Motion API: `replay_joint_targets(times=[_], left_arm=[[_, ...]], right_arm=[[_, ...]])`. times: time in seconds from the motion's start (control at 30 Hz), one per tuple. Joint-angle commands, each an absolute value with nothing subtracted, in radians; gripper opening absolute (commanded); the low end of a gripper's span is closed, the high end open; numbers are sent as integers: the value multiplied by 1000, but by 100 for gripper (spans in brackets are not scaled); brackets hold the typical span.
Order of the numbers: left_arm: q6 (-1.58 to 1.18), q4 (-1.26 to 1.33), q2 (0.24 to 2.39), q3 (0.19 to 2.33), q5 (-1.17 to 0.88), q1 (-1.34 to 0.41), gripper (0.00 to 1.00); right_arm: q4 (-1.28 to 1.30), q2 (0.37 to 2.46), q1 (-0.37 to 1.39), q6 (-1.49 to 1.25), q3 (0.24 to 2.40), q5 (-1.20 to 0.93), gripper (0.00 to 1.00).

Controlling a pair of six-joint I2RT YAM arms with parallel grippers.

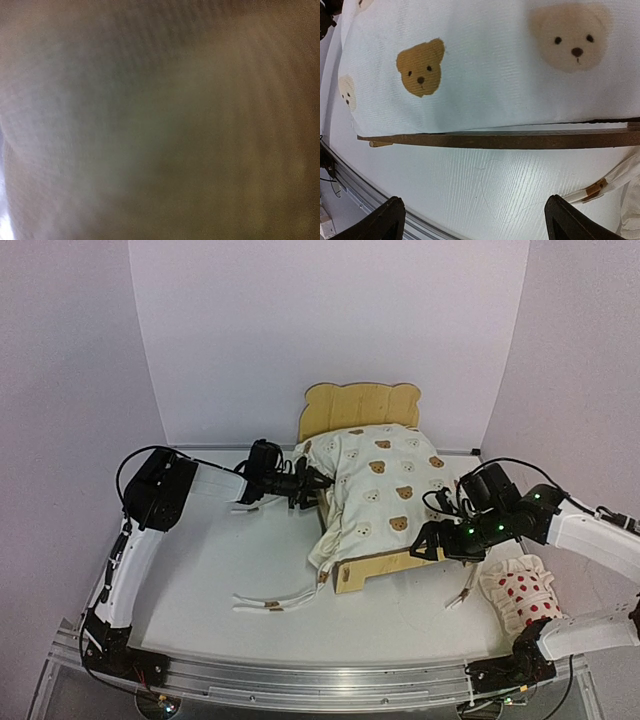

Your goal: Set up the pet bed

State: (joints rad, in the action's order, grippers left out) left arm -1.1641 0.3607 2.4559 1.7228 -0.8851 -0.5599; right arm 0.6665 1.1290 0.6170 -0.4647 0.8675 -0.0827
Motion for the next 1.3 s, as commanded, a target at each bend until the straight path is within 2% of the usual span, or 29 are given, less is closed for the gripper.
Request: replay_joint_targets(times=[0.0, 0.13, 0.27, 0.8, 1.27], left_arm=[[-886, 461, 2264, 1868, -850, -588, 23], [-853, 383, 2256, 1944, -833, -595, 22], [-819, 362, 2187, 1884, -799, -608, 22], [-797, 460, 1763, 1195, -566, -674, 22], [-879, 529, 1732, 888, -394, -765, 25]], right_arm=[[636, 1119, 622, -452, 851, -80, 98], [631, 1123, 621, -449, 851, -82, 98], [631, 1100, 621, -452, 844, -71, 98], [624, 1060, 621, -491, 788, -85, 98], [591, 1043, 621, -557, 702, -72, 98]])
